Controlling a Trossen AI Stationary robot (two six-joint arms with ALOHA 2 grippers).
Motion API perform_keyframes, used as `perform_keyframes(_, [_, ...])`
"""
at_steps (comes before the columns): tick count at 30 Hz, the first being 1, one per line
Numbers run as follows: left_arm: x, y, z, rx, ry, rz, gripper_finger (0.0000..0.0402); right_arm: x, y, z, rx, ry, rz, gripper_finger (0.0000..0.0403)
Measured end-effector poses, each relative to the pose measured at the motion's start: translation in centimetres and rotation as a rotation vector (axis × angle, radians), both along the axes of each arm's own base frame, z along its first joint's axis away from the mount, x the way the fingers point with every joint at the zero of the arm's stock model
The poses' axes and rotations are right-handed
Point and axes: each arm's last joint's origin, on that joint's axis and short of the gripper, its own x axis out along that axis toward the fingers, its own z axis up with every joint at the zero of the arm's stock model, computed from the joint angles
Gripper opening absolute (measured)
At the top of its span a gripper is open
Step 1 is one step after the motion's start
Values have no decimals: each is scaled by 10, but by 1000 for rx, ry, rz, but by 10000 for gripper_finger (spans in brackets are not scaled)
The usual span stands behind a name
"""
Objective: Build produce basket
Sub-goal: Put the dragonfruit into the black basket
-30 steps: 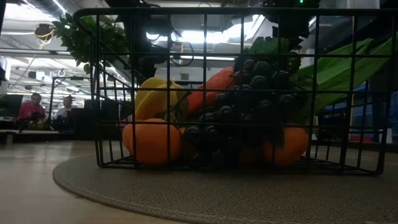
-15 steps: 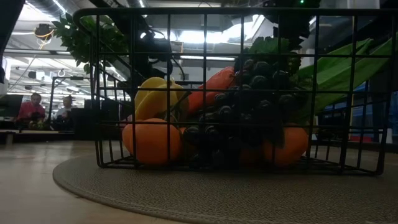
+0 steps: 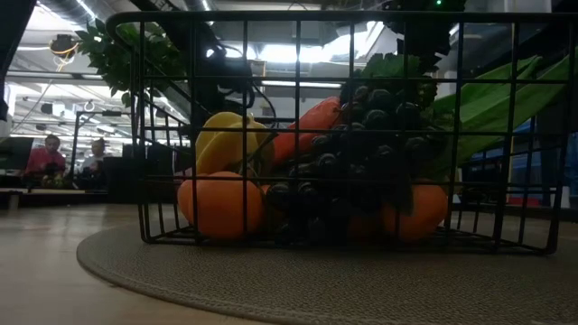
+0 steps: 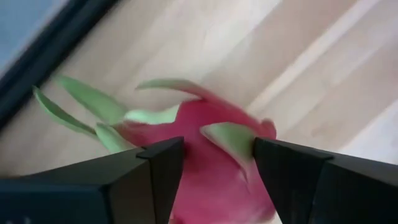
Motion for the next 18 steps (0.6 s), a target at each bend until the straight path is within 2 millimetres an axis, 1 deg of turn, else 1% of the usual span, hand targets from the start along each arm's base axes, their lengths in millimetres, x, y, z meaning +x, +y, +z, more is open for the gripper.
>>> perform_keyframes(5, [5, -5, -8, 34, -12, -41, 183, 0, 0, 0, 0, -1, -1, 155])
perform_keyframes(8, [6, -7, -9, 58, 10, -58, 168, 0, 0, 0, 1, -1, -1, 155])
perform_keyframes(12, [7, -8, -9, 84, 32, -82, 130, 0, 0, 0, 1, -1, -2, 155])
perform_keyframes(18, [9, -9, -9, 107, 28, -126, 59, 0, 0, 0, 1, -2, -3, 155])
